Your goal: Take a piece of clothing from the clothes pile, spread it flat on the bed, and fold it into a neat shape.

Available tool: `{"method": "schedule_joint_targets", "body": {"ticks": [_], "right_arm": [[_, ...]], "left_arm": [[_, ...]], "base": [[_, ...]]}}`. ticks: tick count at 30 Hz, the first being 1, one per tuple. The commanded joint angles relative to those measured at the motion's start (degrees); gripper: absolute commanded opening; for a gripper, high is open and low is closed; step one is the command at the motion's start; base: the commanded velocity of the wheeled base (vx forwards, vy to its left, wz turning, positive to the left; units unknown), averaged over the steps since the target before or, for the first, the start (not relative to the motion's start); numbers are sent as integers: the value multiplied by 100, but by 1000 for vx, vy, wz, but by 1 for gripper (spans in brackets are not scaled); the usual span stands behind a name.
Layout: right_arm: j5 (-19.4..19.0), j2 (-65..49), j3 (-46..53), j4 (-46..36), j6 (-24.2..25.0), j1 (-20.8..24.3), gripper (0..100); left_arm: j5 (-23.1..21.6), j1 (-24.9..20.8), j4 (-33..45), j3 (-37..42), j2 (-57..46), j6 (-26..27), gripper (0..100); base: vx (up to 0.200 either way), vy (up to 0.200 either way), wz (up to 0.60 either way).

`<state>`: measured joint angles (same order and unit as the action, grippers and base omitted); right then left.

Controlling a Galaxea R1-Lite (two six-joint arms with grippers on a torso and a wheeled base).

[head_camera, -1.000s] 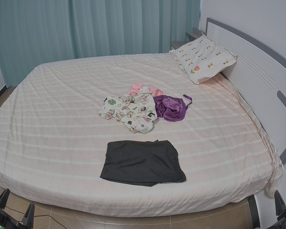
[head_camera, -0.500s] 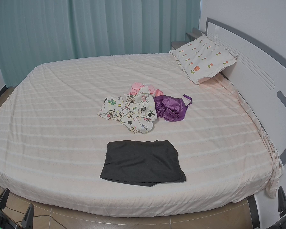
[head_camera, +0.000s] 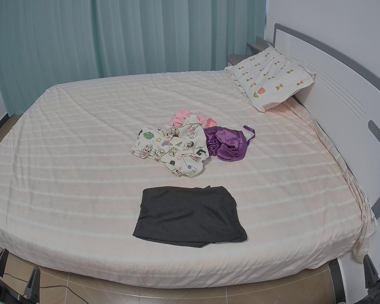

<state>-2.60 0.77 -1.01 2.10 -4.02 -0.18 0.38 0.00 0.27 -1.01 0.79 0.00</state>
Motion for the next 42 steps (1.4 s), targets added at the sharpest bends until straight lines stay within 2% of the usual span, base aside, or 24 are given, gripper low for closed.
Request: {"method": "schedule_joint_targets", "body": {"ticks": [1,7,15,17,19,22,28,42], "right_arm": [[-224,-59,57,10,121,1,100],[-259,-68,75,36,341,9,100],[-206,-59,84,45,279,9,100],[22,-59,92,-139,121,-17,100],[295,-59,75,-262,279,-8,100],[330,-59,84,-245,385,-8,100],[339,-59,92,-227,411,1,100],[251,-68,92,-236,385,9,100]], "left_arm": [[15,9,0,84,-79,0,100],[33,9,0,84,-79,-9,100],[41,0,0,84,-79,-18,100],[41,0,0,84,-79,-18,100],[41,0,0,84,-79,-18,100],[50,0,0,84,-79,-35,100],[76,0,0,84,-79,-325,100],[68,0,-9,84,-79,-290,100]], "base": [[0,0,0],[0,0,0],[0,0,0],[0,0,0],[0,0,0],[0,0,0],[0,0,0],[0,0,0]]}}
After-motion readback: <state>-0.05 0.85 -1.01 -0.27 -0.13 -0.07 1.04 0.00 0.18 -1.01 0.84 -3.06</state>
